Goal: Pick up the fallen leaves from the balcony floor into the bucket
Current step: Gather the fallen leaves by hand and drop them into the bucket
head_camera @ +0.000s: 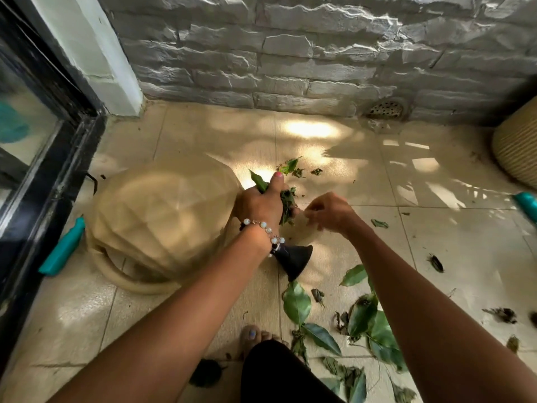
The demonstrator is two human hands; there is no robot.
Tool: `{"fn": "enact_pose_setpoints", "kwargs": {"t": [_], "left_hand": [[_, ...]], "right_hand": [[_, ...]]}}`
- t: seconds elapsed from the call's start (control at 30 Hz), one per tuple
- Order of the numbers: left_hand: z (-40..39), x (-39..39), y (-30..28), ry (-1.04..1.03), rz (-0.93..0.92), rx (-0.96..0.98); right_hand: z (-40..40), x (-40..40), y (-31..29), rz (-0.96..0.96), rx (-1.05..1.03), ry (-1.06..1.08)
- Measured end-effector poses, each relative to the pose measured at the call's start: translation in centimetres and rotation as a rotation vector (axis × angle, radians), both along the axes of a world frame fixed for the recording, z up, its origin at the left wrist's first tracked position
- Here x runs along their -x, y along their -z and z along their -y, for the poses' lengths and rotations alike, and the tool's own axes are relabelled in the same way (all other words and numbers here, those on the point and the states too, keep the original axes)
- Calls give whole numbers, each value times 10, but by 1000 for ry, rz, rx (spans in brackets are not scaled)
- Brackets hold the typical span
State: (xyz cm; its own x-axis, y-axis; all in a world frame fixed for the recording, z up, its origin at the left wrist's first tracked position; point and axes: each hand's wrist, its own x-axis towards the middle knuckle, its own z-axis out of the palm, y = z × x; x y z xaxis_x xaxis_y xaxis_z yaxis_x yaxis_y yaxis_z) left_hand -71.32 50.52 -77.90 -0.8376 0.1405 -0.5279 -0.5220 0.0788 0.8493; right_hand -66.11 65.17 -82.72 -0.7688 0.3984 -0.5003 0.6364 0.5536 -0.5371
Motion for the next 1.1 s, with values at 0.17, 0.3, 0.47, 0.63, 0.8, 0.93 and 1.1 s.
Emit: {"fn": "enact_pose_setpoints", "kwargs": {"t": [0.17, 0.3, 0.47, 0.63, 0.8, 0.93, 1.1], "left_hand": [[-21, -2, 7, 15, 50, 92], [-36, 6, 13, -71, -7, 155], [-44, 32, 24, -156, 24, 206], [-48, 60, 42, -256, 63, 137], [-52, 70, 46, -306, 85, 120], [-54, 75, 46, -294, 58, 153], [-50, 75, 45, -267, 101, 149]], "right_hand": [[5, 32, 3, -261, -138, -164], [11, 52, 11, -311, -219, -381], [5, 45, 28, -298, -384, -474], [-15, 58, 33, -393, -387, -141], [-28, 95, 24, -311, -132, 40], [-19, 101, 40, -58, -466, -427], [-26, 78, 43, -74, -721, -634]]}}
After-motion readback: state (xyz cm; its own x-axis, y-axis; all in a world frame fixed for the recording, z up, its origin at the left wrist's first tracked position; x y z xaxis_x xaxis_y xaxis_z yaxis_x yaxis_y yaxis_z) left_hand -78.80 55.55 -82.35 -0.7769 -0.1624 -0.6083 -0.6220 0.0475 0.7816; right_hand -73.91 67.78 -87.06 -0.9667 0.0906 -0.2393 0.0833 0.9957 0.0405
